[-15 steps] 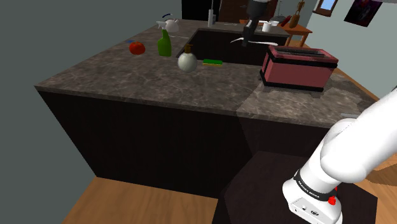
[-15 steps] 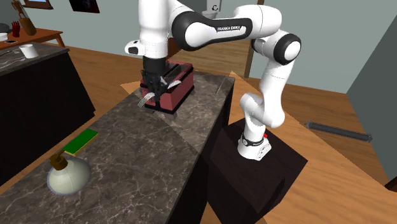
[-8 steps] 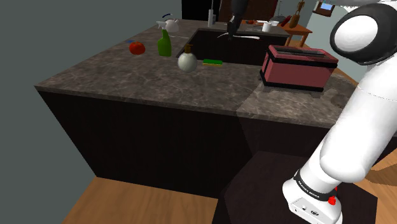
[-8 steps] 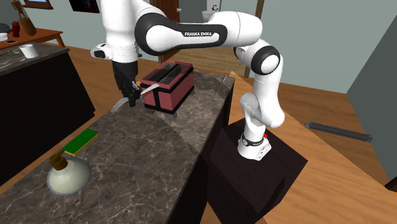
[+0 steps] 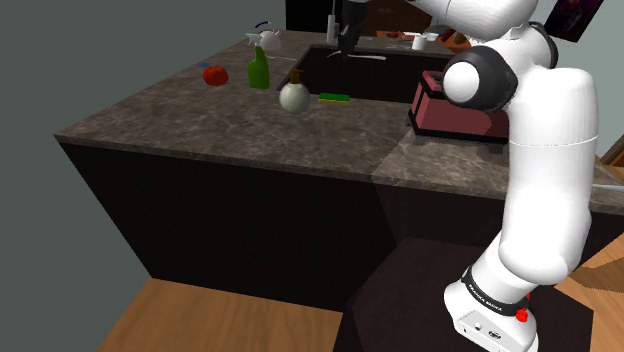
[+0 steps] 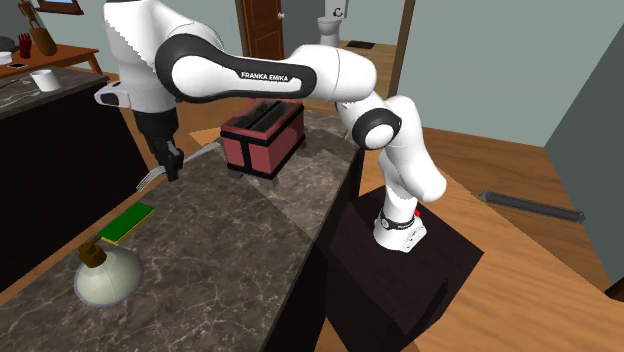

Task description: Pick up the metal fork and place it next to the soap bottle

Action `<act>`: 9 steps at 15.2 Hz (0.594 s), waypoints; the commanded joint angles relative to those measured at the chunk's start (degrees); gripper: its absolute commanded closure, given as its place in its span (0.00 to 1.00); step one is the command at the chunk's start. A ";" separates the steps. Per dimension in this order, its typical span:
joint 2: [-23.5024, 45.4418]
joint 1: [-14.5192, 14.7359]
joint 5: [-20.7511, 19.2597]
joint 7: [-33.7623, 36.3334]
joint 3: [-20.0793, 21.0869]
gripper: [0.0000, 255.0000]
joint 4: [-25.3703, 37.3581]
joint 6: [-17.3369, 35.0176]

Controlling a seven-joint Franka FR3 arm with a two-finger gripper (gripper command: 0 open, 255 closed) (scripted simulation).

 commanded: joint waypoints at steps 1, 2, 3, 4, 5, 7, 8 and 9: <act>-0.78 0.43 -0.24 0.03 -0.01 1.00 -3.04 2.34; -1.53 0.73 -0.44 0.06 -0.04 1.00 -5.05 3.60; -2.20 0.99 -0.63 0.09 -0.06 1.00 -6.92 4.81; -2.81 1.22 -0.80 0.12 -0.08 1.00 -8.68 5.96; -3.36 1.44 -0.95 0.15 -0.09 1.00 -10.33 7.07; -4.31 1.80 -1.22 0.22 -0.09 1.00 -13.38 9.18; -4.72 1.96 -1.33 0.25 -0.09 1.00 -14.81 10.20; -5.10 2.11 -1.44 0.28 -0.09 1.00 -16.16 11.18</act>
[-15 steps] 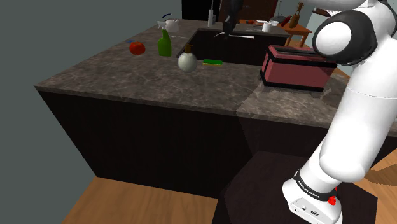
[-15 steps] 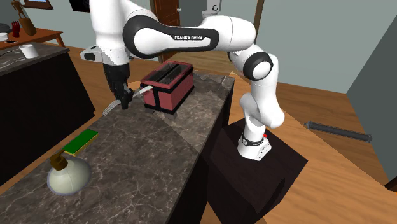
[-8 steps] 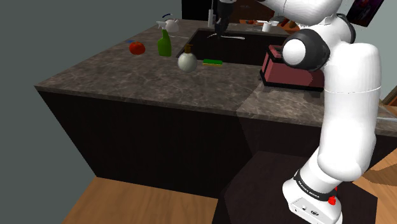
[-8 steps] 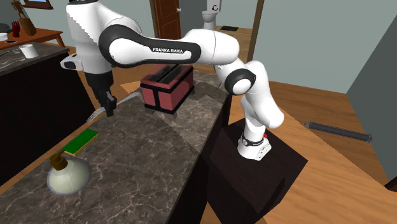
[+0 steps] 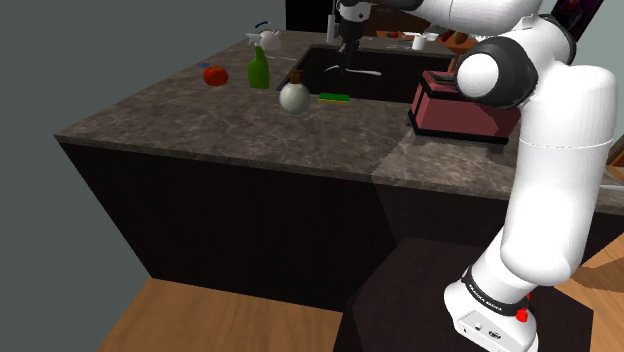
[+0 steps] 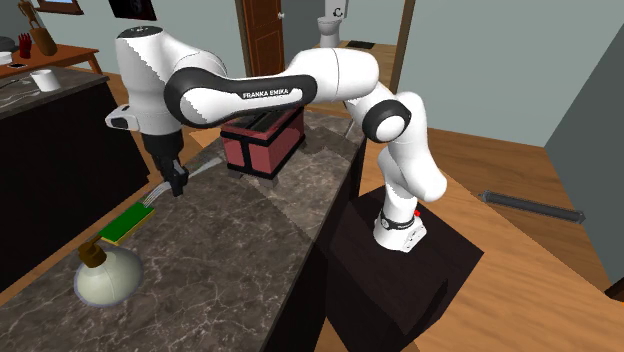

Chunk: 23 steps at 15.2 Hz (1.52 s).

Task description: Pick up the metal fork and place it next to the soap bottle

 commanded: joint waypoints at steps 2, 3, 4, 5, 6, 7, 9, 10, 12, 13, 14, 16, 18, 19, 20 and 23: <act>-1.18 0.51 -0.34 0.18 0.02 1.00 -4.29 3.18; -1.46 0.62 -0.42 0.20 0.03 1.00 -5.50 4.11; -1.72 0.73 -0.50 0.23 0.04 1.00 -6.66 5.02; -1.95 0.83 -0.56 0.25 0.04 1.00 -7.78 5.91; -2.16 0.92 -0.62 0.28 0.05 1.00 -8.87 6.79; -2.35 1.00 -0.67 0.30 0.06 1.00 -9.92 7.65; -2.66 1.15 -0.75 0.33 0.08 1.00 -11.92 9.35; -2.79 1.21 -0.79 0.35 0.09 1.00 -12.88 10.18; -2.99 1.33 -0.83 0.37 0.11 1.00 -14.71 11.82; -3.06 1.38 -0.85 0.38 0.13 1.00 -15.59 12.62; -3.11 1.42 -0.86 0.38 0.14 1.00 -16.44 13.42; -3.18 1.51 -0.87 0.39 0.17 1.00 -18.07 14.99; -3.18 1.57 -0.86 0.39 0.20 1.00 -19.61 16.53; -3.15 1.60 -0.85 0.39 0.21 1.00 -20.35 17.29; -3.12 1.63 -0.83 0.38 0.23 1.00 -21.07 18.04; -2.92 1.69 -0.75 0.35 0.29 1.00 -23.11 20.27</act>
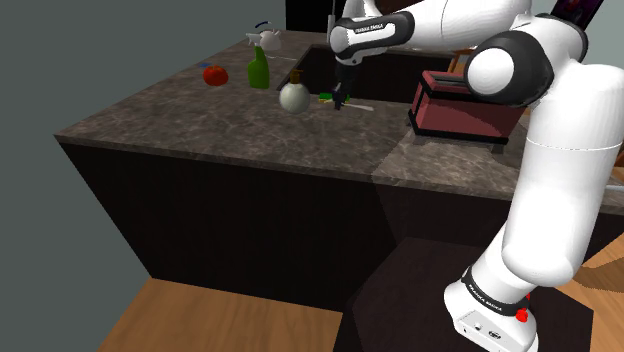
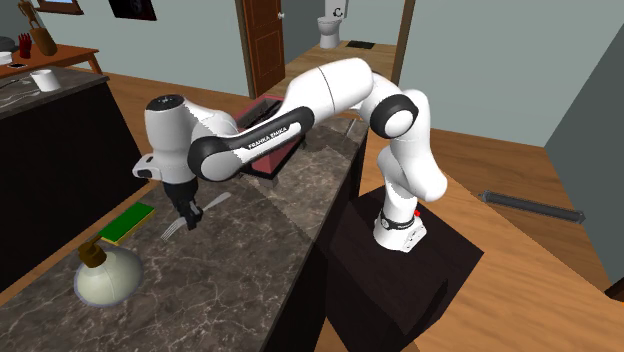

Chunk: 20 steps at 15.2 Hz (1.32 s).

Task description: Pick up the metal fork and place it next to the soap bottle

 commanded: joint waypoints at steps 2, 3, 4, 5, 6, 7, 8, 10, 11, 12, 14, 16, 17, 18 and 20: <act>0.26 0.03 0.11 -0.07 0.05 1.00 -1.99 2.29; 0.37 0.03 0.15 -0.09 0.07 1.00 -2.60 3.01; 0.50 0.04 0.20 -0.11 0.10 1.00 -3.19 3.73; 0.64 0.04 0.25 -0.13 0.12 1.00 -3.77 4.44; 0.80 0.05 0.30 -0.16 0.15 1.00 -4.32 5.14; 0.96 0.05 0.36 -0.19 0.17 1.00 -4.87 5.85; 1.17 0.04 0.44 -0.23 0.21 1.00 -5.49 6.67; 1.17 0.04 0.44 -0.22 0.21 1.00 -5.49 6.67; 1.17 0.04 0.44 -0.23 0.21 1.00 -5.49 6.67; 1.17 0.04 0.44 -0.23 0.21 1.00 -5.49 6.67; 1.17 0.04 0.44 -0.23 0.21 1.00 -5.49 6.67; 1.17 0.04 0.44 -0.23 0.21 1.00 -5.49 6.67; 1.18 0.04 0.44 -0.22 0.21 0.00 -5.49 6.67; 1.17 0.04 0.44 -0.22 0.21 0.00 -5.49 6.67; 1.17 0.04 0.44 -0.22 0.21 0.00 -5.49 6.67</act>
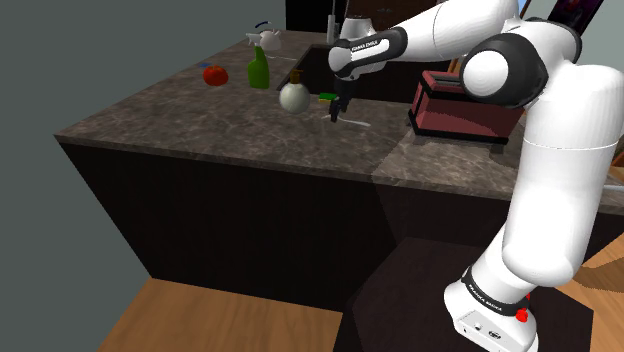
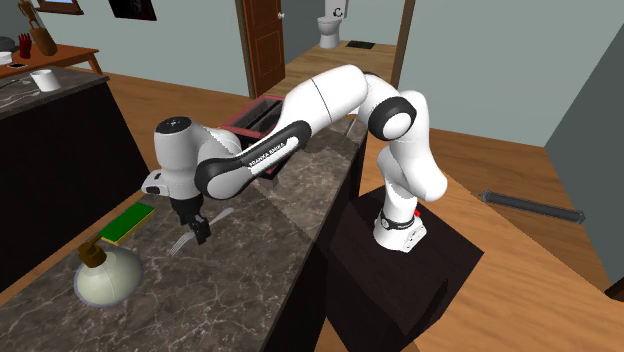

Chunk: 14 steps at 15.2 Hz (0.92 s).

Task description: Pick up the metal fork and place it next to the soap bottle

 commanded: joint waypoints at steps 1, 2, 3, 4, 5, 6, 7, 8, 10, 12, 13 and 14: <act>0.00 0.00 0.00 0.00 0.00 0.00 0.00 0.00; 0.00 0.00 0.00 0.00 0.00 0.00 0.00 0.00; -0.80 0.11 -0.26 0.16 -0.08 0.00 0.78 -1.56; -1.54 0.20 -0.50 0.30 -0.16 0.00 1.65 -3.15; -2.22 0.29 -0.71 0.44 -0.22 0.00 2.61 -4.76; -2.71 0.34 -0.87 0.54 -0.26 0.00 3.44 -6.06; -2.71 0.34 -0.87 0.54 -0.26 0.00 3.44 -6.06; -2.71 0.34 -0.87 0.54 -0.26 0.00 3.43 -6.05; -2.71 0.34 -0.87 0.54 -0.26 0.00 3.44 -6.06; -2.71 0.34 -0.87 0.54 -0.26 0.00 3.44 -6.06; -2.71 0.34 -0.87 0.54 -0.26 0.00 3.44 -6.06; -2.71 0.34 -0.87 0.54 -0.26 0.00 3.44 -6.06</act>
